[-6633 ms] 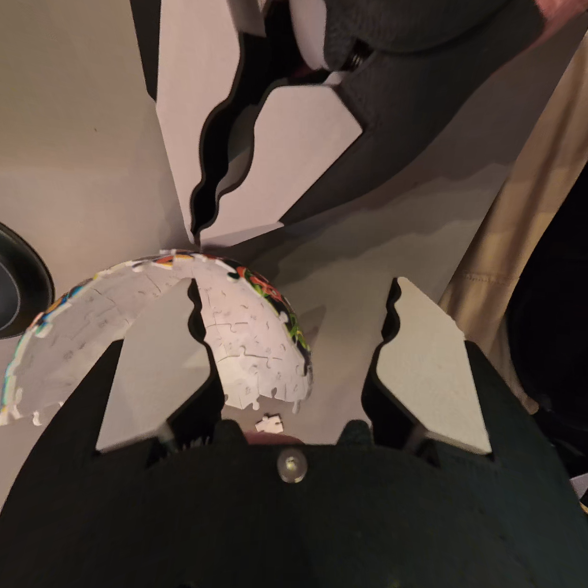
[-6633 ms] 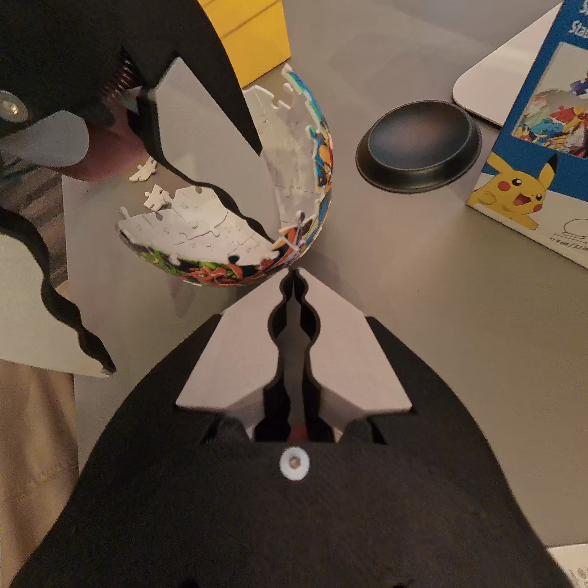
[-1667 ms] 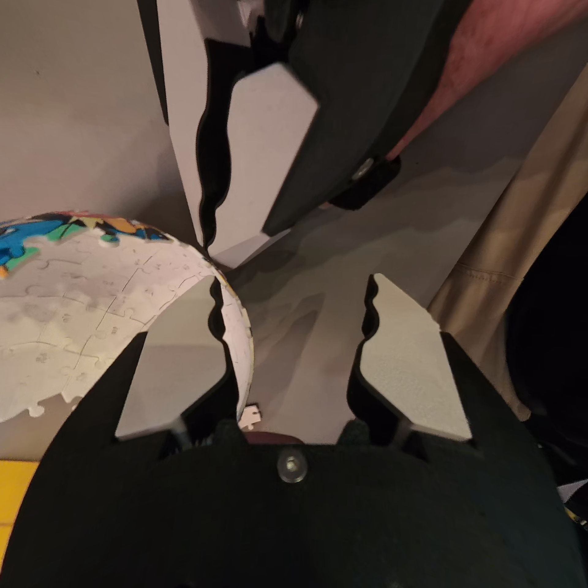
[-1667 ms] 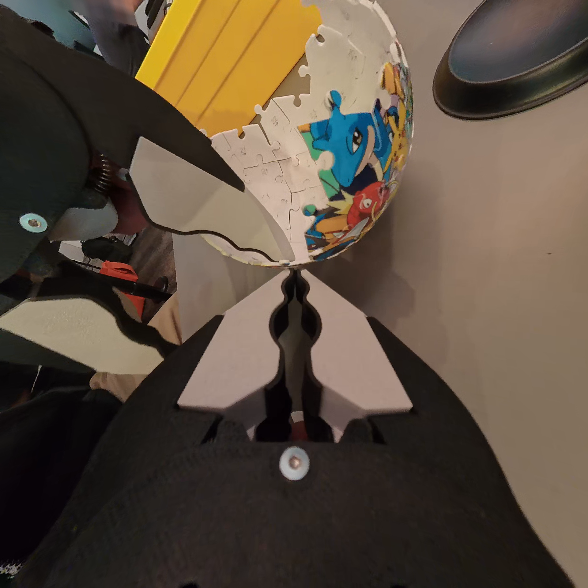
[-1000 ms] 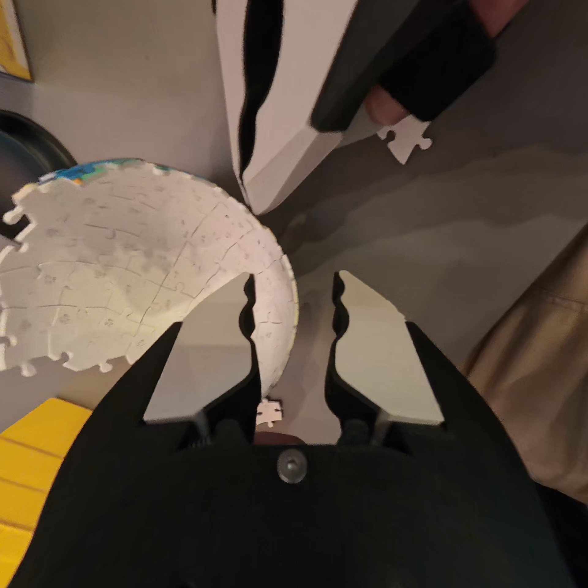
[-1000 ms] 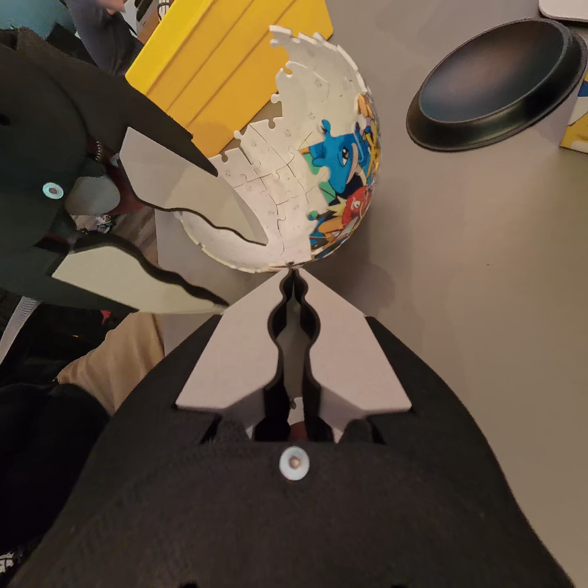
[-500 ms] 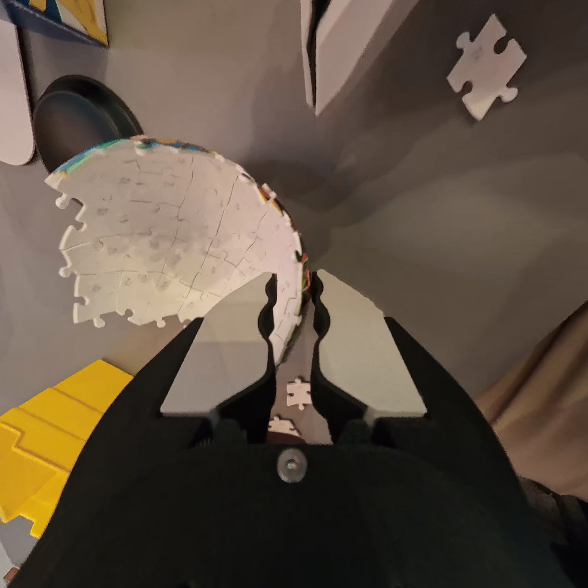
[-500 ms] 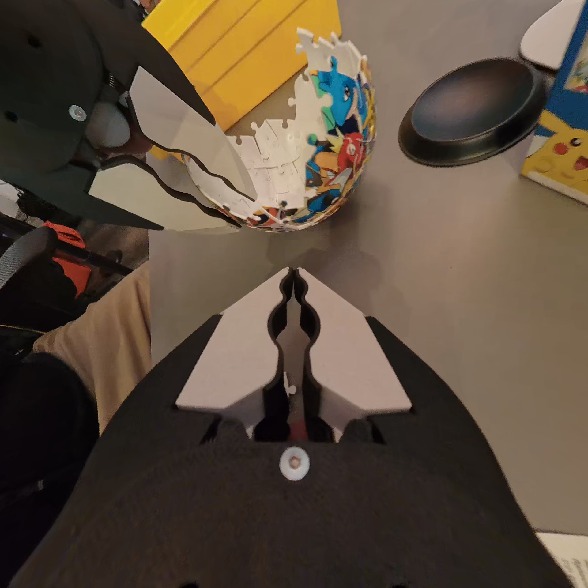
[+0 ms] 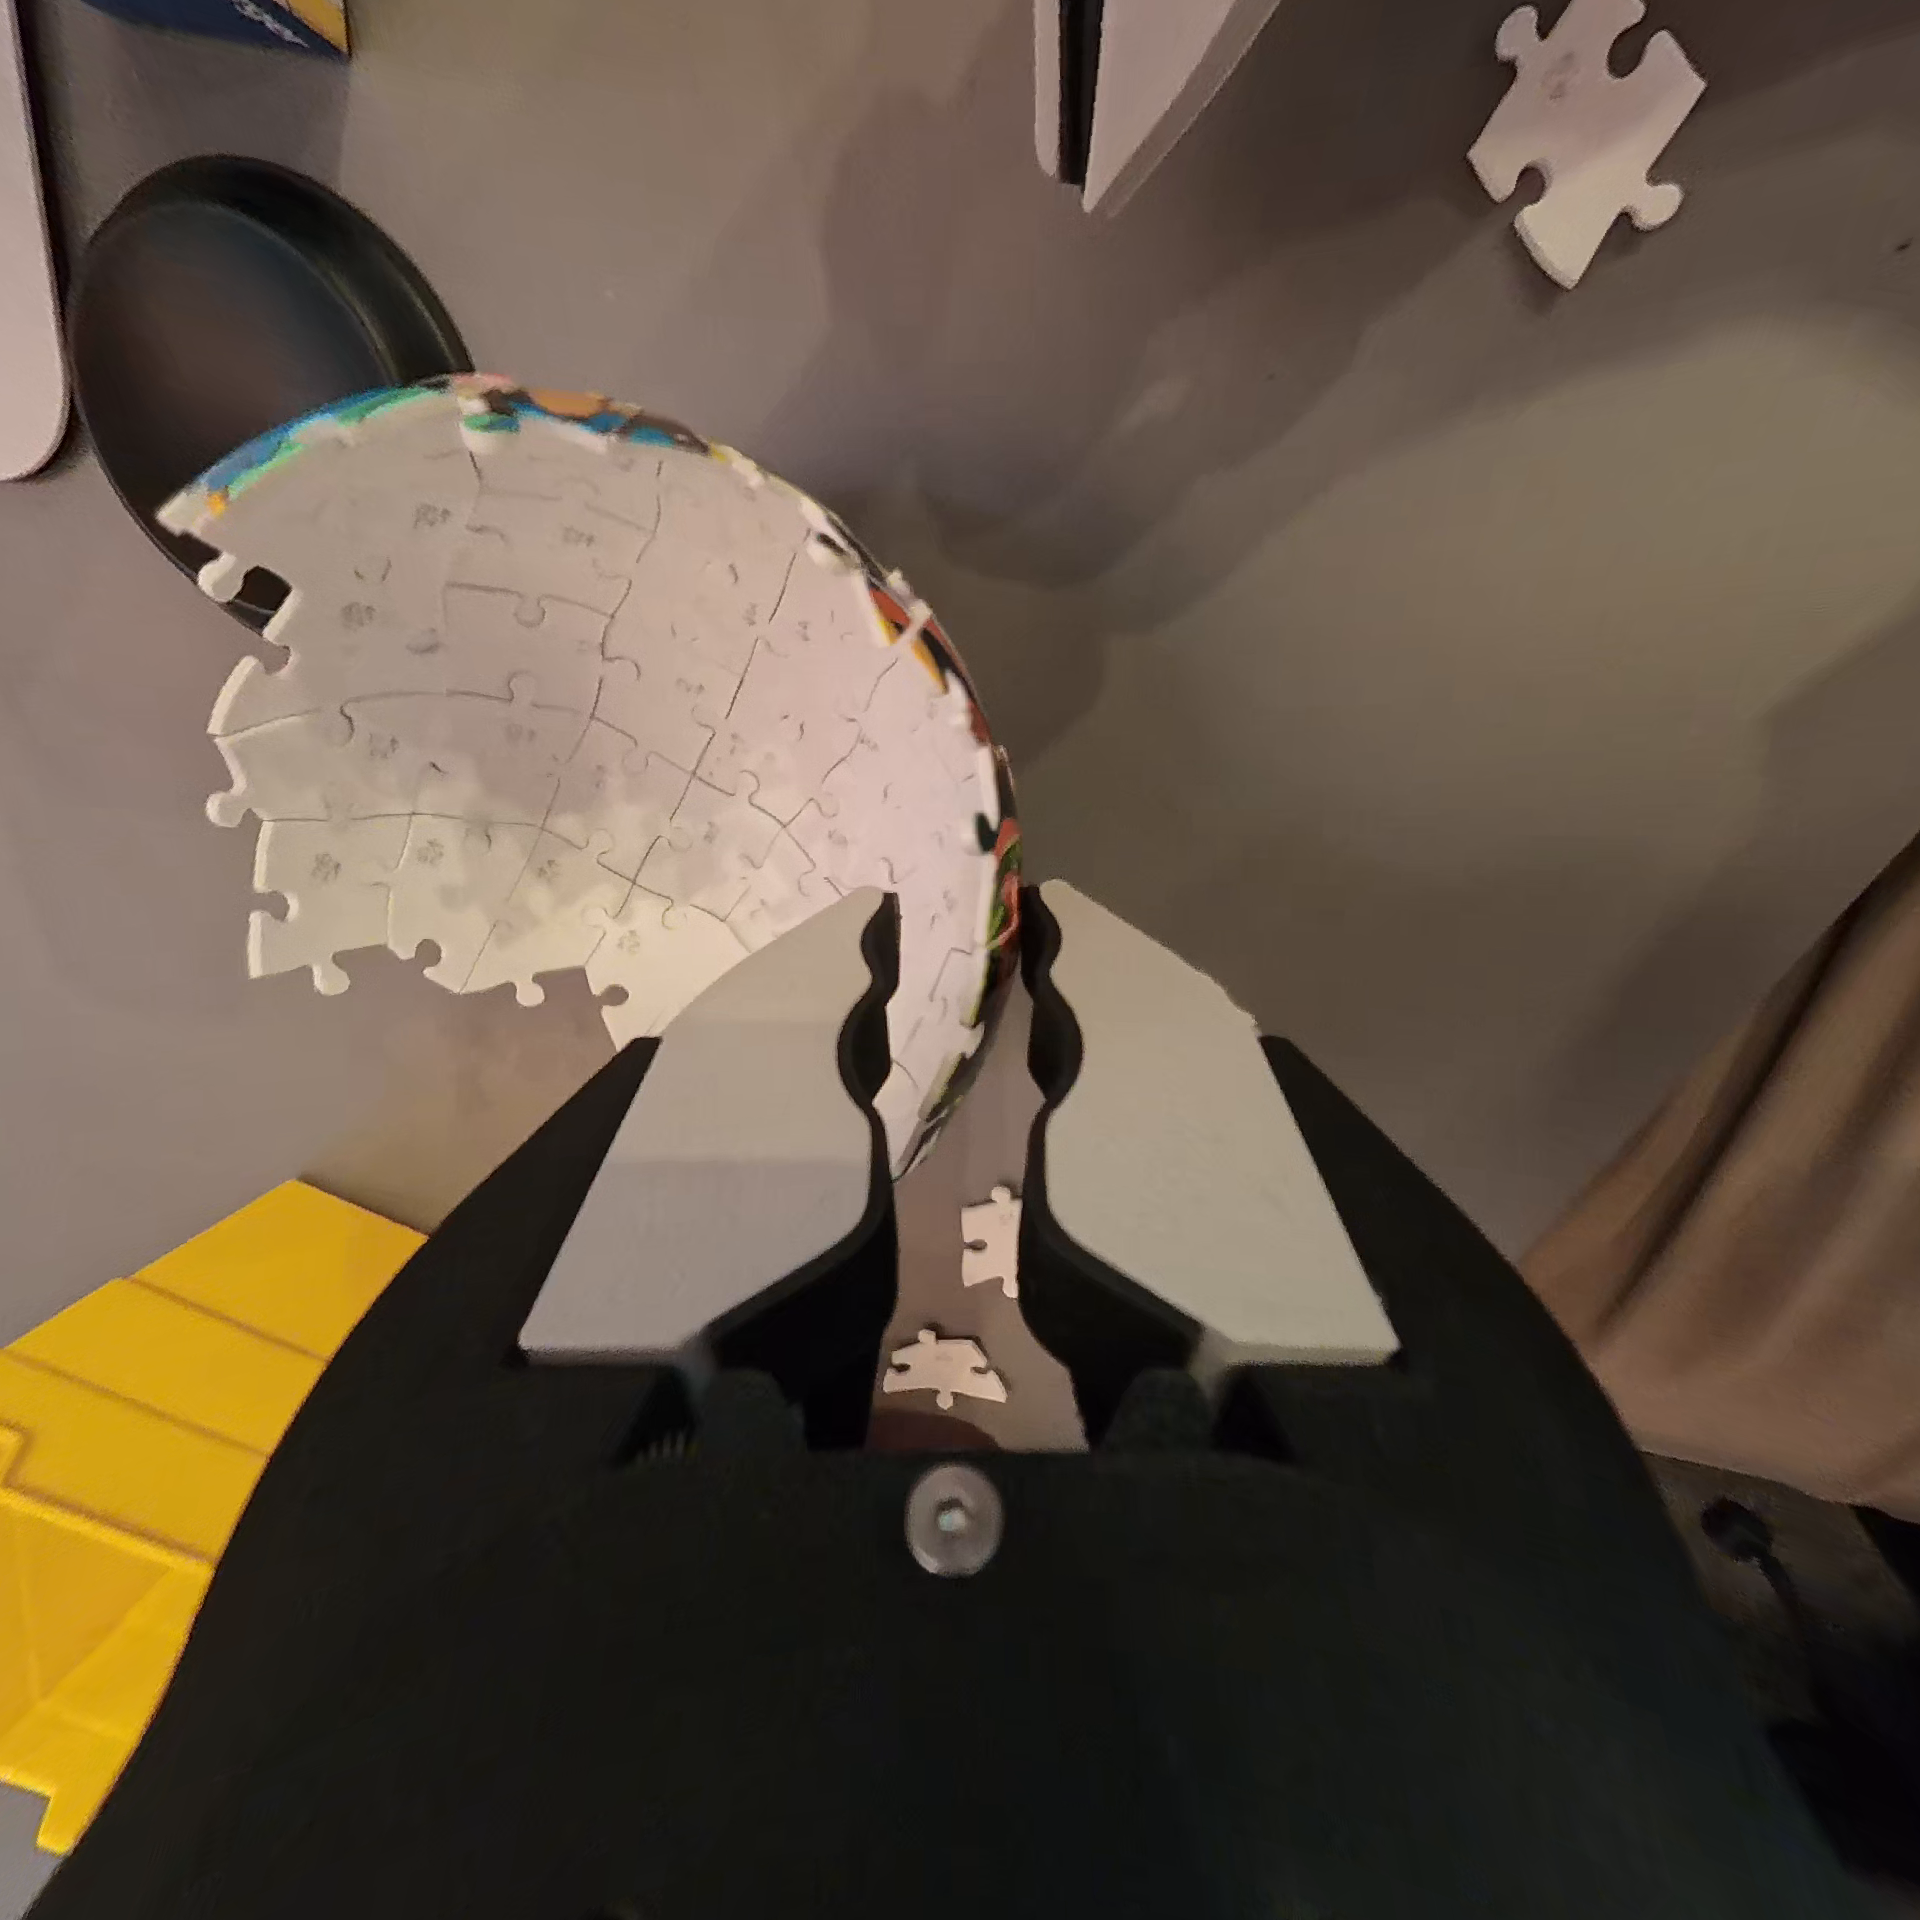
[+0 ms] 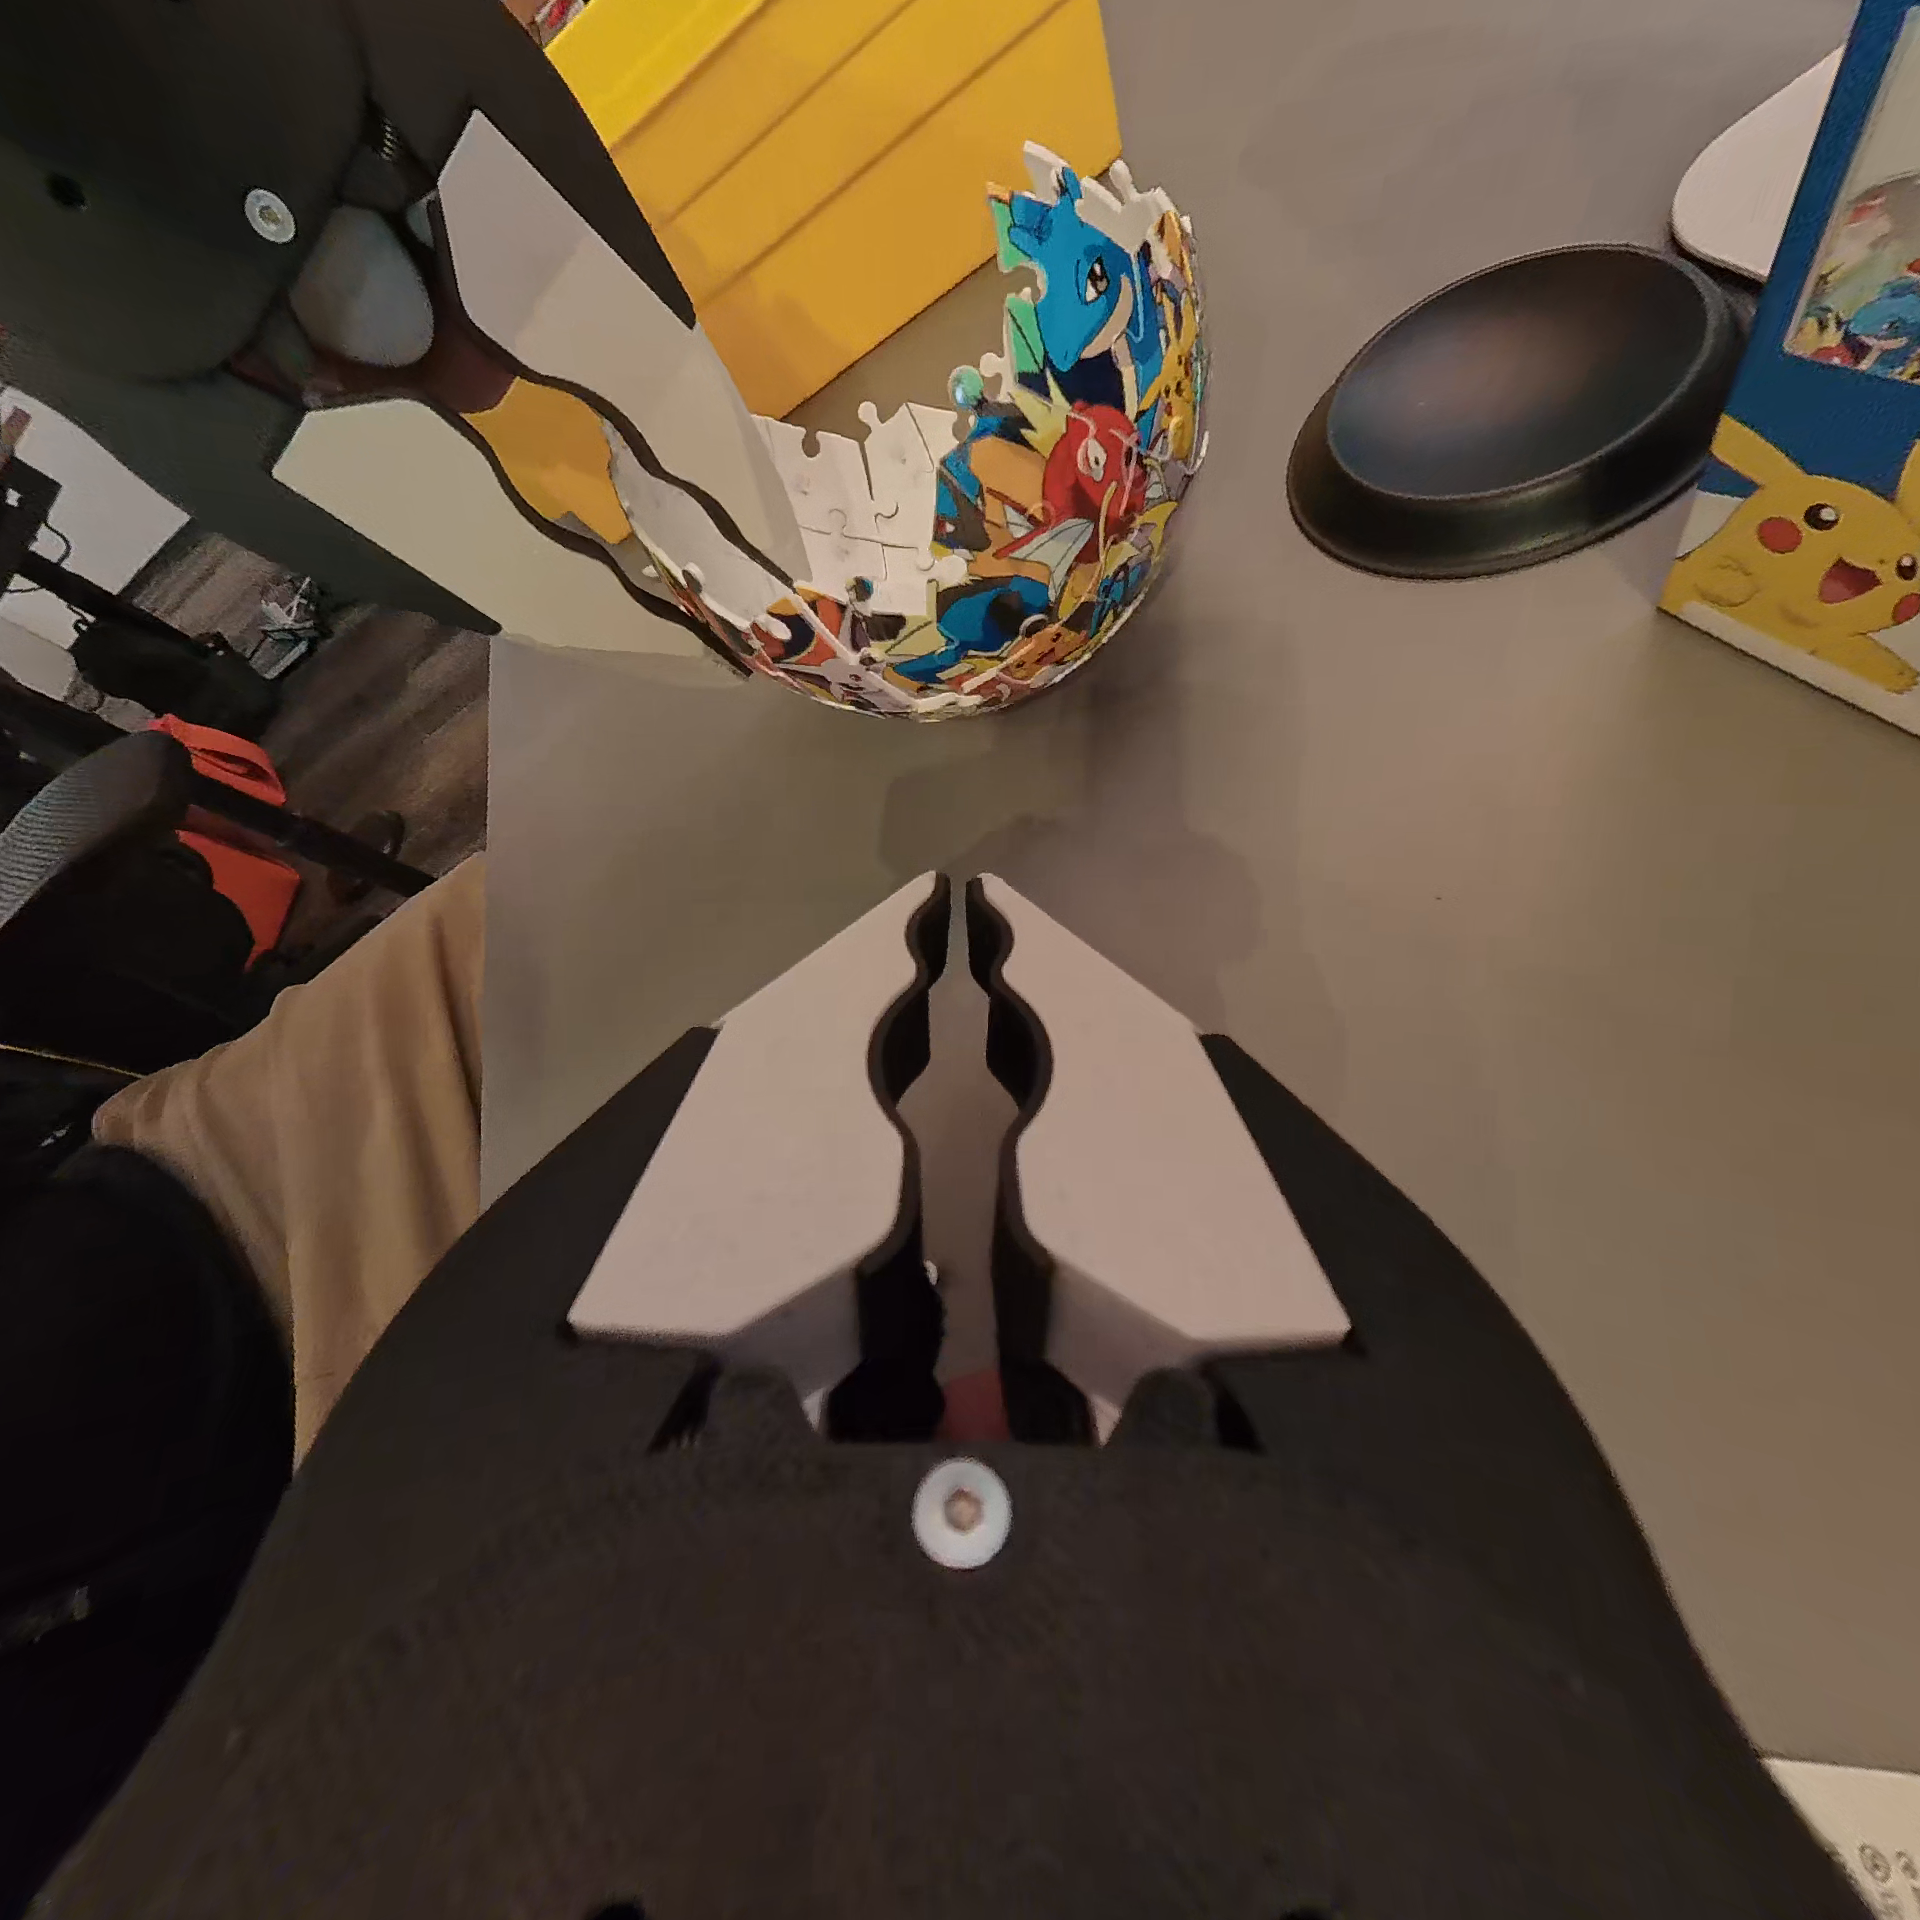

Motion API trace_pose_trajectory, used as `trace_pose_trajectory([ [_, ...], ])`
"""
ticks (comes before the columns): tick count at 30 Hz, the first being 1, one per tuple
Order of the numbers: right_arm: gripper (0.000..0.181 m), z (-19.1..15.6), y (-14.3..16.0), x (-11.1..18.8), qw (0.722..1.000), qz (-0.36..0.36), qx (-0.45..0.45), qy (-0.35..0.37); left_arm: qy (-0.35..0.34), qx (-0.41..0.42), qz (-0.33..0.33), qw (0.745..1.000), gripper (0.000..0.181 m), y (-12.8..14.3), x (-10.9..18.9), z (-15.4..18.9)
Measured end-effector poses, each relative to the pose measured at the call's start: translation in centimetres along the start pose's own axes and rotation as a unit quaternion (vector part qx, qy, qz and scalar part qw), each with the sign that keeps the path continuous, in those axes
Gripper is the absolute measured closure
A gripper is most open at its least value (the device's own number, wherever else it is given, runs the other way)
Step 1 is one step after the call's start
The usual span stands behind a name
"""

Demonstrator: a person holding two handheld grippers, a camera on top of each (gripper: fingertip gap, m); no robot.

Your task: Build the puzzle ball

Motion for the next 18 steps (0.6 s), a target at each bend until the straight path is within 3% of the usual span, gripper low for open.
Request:
trace_pose_trajectory([
  [13,0.176,-1.2,0.3,-2.2,1.000,-0.012,0.024,-0.006,0.024,-0.004,0.012,1.000,0.152,0.7,0.4,0.0],
  [18,0.179,-1.4,0.4,-3.4,1.000,-0.004,0.022,0.008,0.036,-0.015,0.004,0.999,0.136,-0.1,1.0,0.0],
])
Point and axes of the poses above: each gripper's, where its closed fingertips meet, x back along the fingers, y out of its underside, z = x × y across the jaws, the point moved 10 cm from there along x, back along the fingers, and after that the axes turned 13 degrees about -x, right-handed, at the moved point
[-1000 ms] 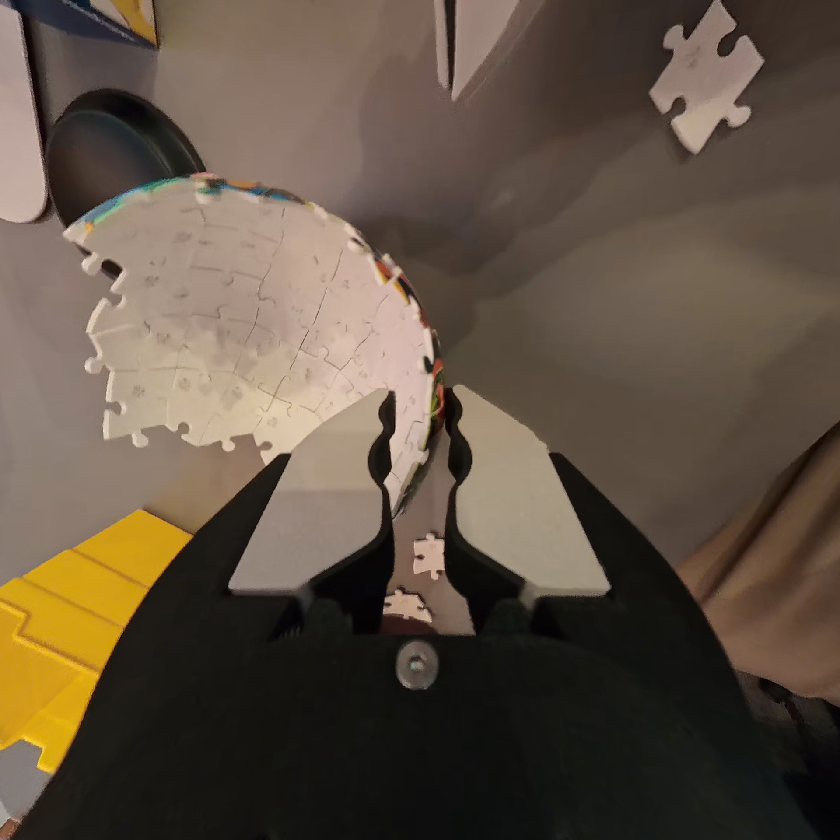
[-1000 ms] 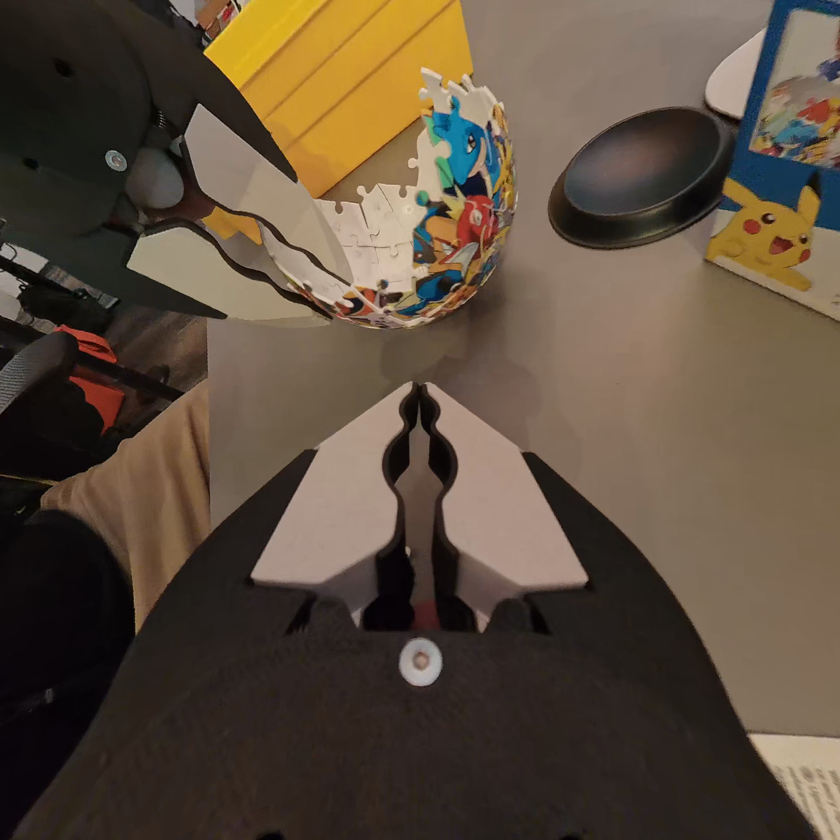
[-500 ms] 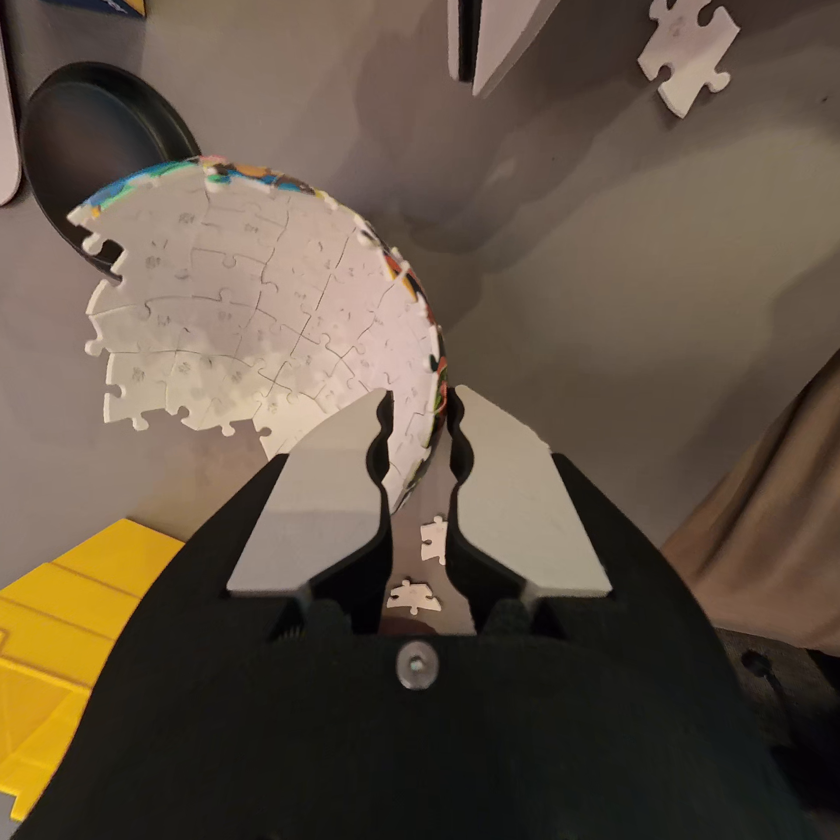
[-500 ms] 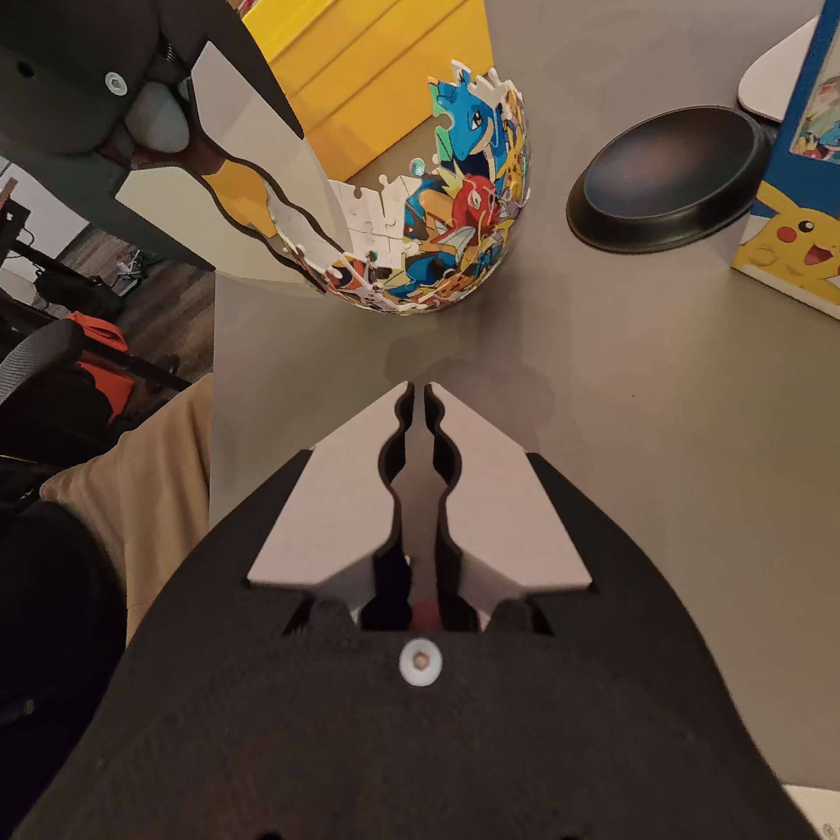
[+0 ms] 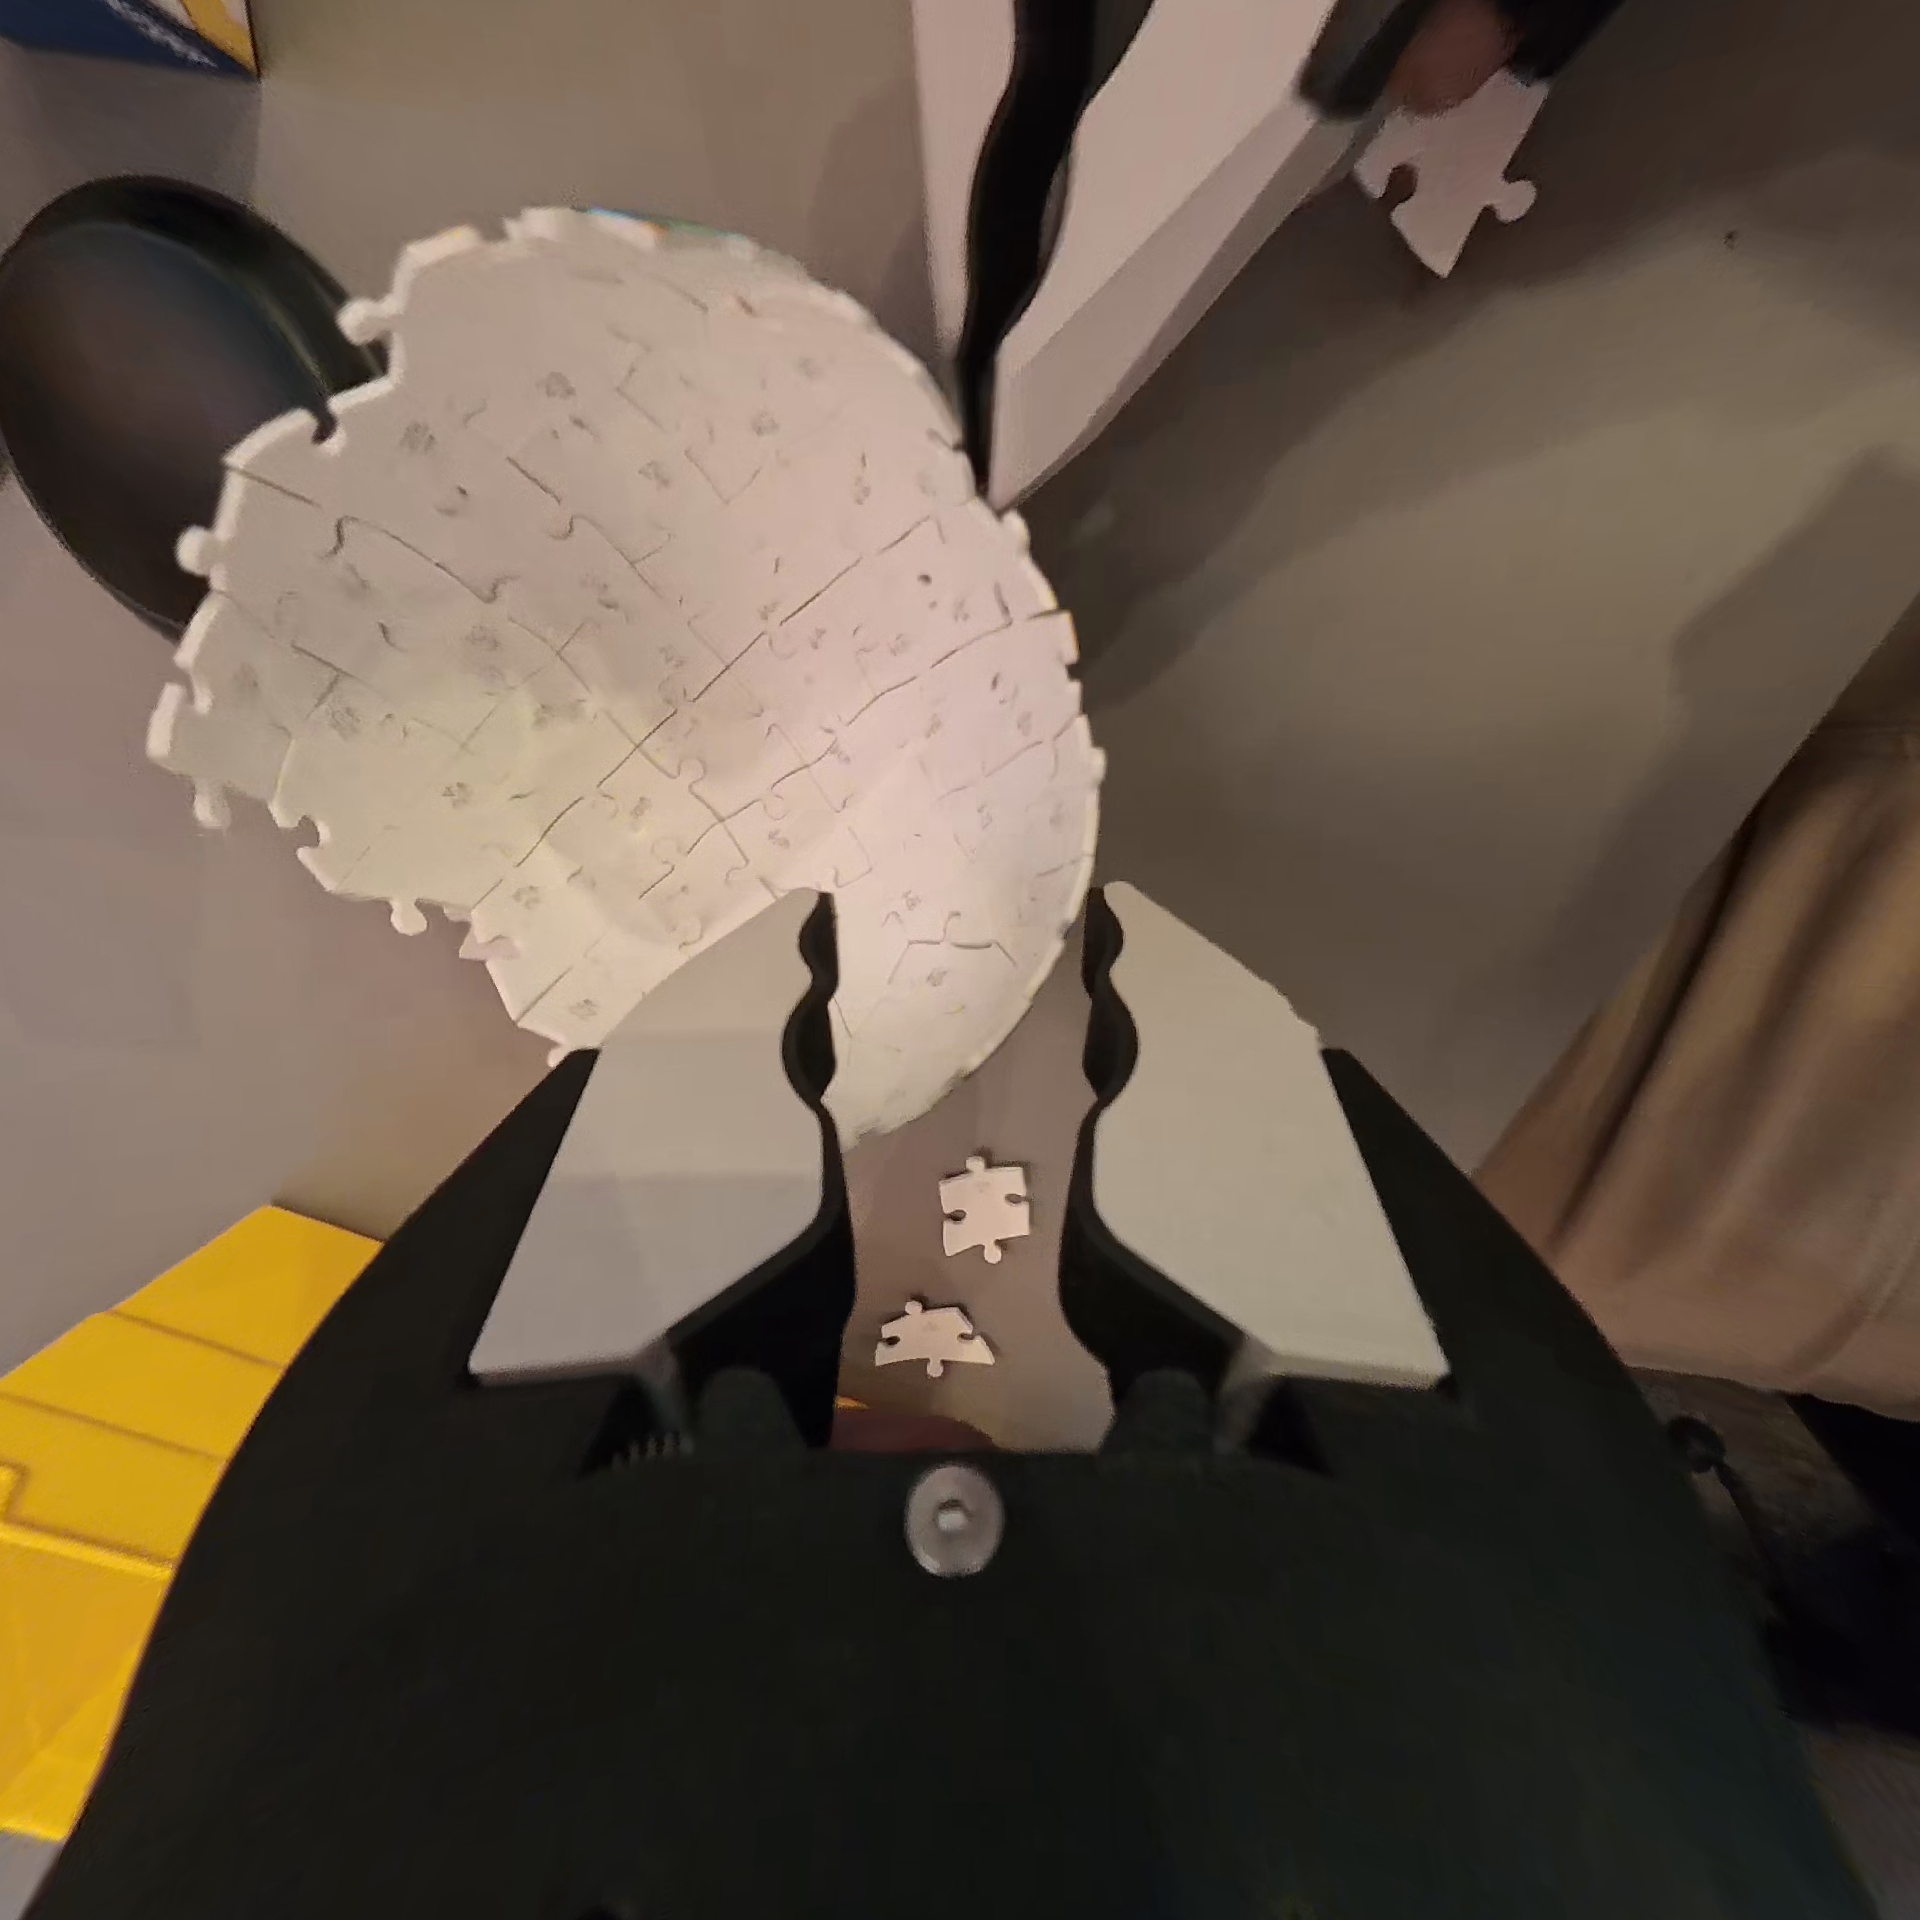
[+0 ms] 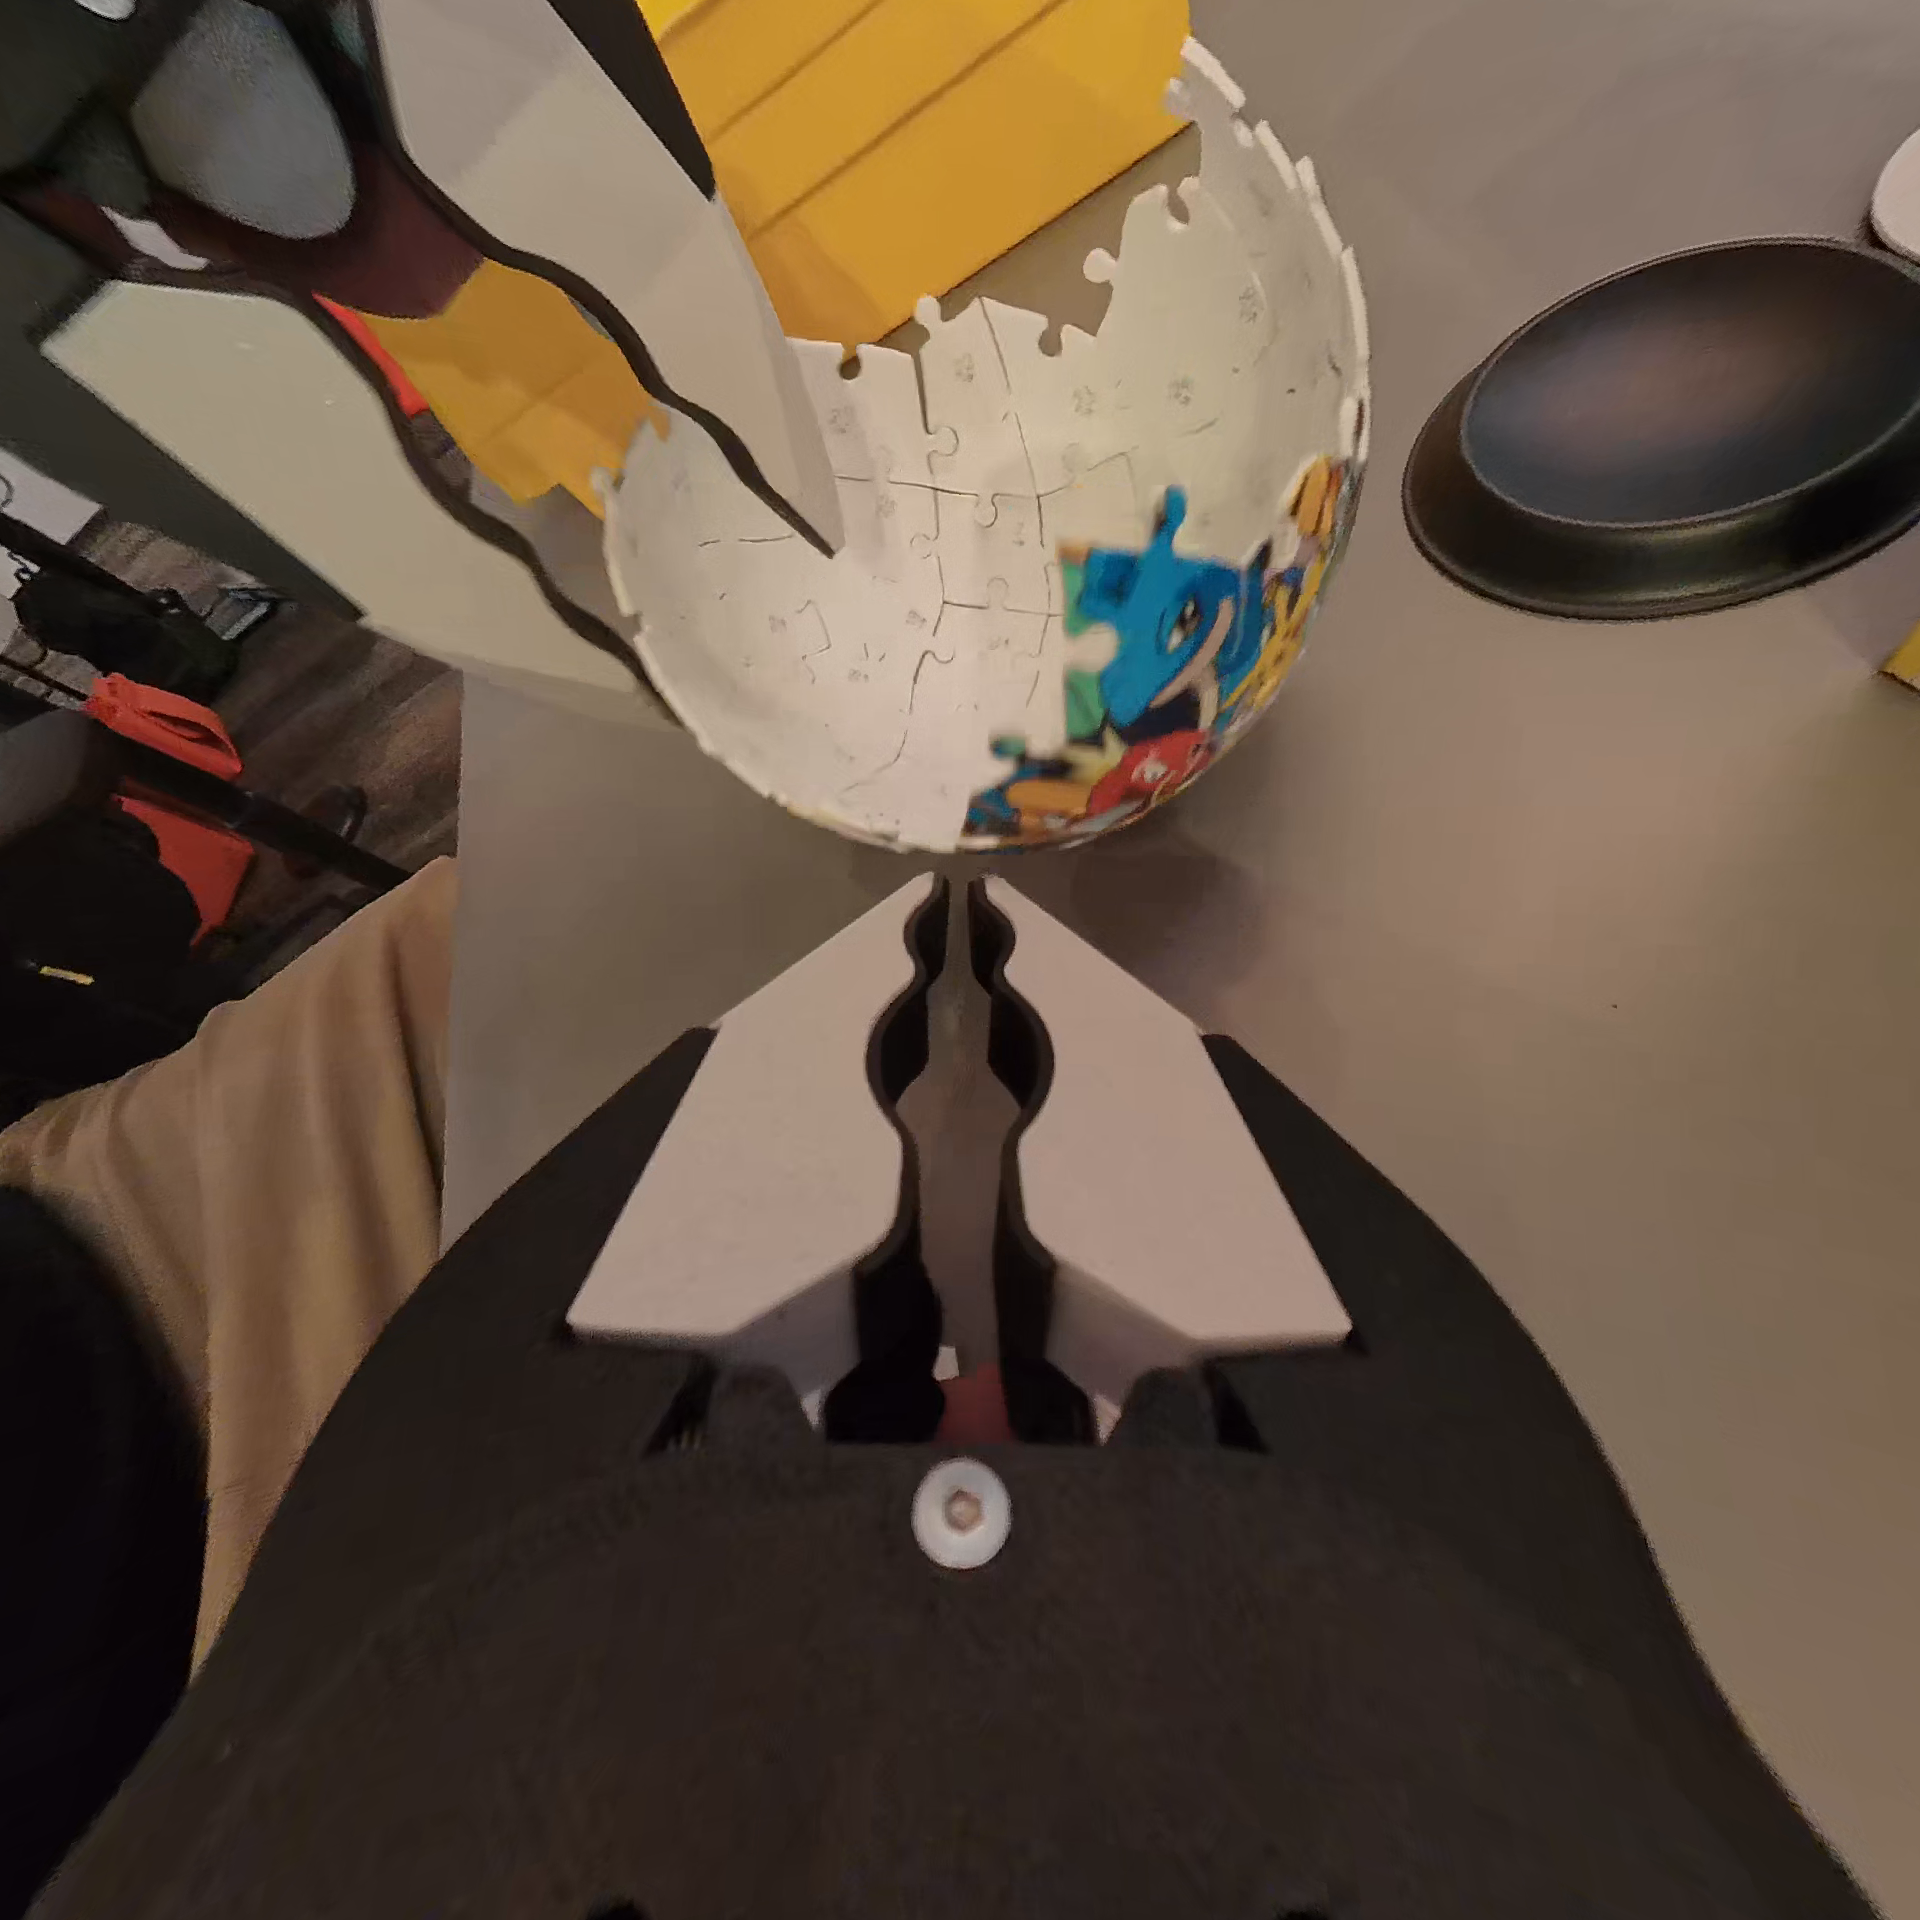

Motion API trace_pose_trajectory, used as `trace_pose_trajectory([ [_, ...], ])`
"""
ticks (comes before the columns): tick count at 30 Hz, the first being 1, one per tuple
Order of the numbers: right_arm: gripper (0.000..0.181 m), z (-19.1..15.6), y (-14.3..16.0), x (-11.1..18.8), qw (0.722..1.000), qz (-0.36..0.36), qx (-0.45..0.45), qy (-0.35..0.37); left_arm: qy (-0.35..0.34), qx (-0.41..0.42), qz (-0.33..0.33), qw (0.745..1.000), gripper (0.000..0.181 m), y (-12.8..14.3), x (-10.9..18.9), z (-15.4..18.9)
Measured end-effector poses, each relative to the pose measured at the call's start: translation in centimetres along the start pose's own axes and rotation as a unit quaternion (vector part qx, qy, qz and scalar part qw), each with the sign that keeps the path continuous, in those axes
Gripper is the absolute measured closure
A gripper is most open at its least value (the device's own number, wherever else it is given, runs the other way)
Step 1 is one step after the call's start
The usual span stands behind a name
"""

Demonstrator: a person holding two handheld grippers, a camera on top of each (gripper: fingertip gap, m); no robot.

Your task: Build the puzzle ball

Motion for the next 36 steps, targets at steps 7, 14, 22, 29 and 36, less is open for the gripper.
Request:
trace_pose_trajectory([
  [7,0.181,0.4,-0.1,-0.8,1.000,-0.004,-0.007,0.013,0.007,-0.031,-0.010,0.999,0.155,-3.5,1.4,-1.0],
  [14,0.181,0.3,-0.1,-1.8,1.000,-0.014,-0.015,0.023,0.020,-0.033,-0.058,0.998,0.181,-4.4,0.4,-3.7],
  [22,0.181,1.2,-0.2,-1.9,0.997,-0.009,-0.067,0.028,0.066,-0.014,-0.086,0.994,0.181,-4.2,-3.6,-4.5],
  [29,0.181,2.0,-0.1,-2.2,0.988,-0.001,-0.156,0.016,0.098,0.000,-0.077,0.992,0.181,-4.0,-4.3,-4.7],
  [36,0.181,3.3,0.1,-2.3,0.961,0.016,-0.277,-0.005,0.109,0.016,-0.060,0.992,0.181,-4.2,-4.7,-5.3],
])
Point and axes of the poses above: each gripper's, where its closed fingertips meet, x back along the fingers, y out of its underside, z = x × y across the jaws, the point moved 10 cm from there along x, back along the fingers, and after that the axes turned 13 degrees about -x, right-handed, at the moved point
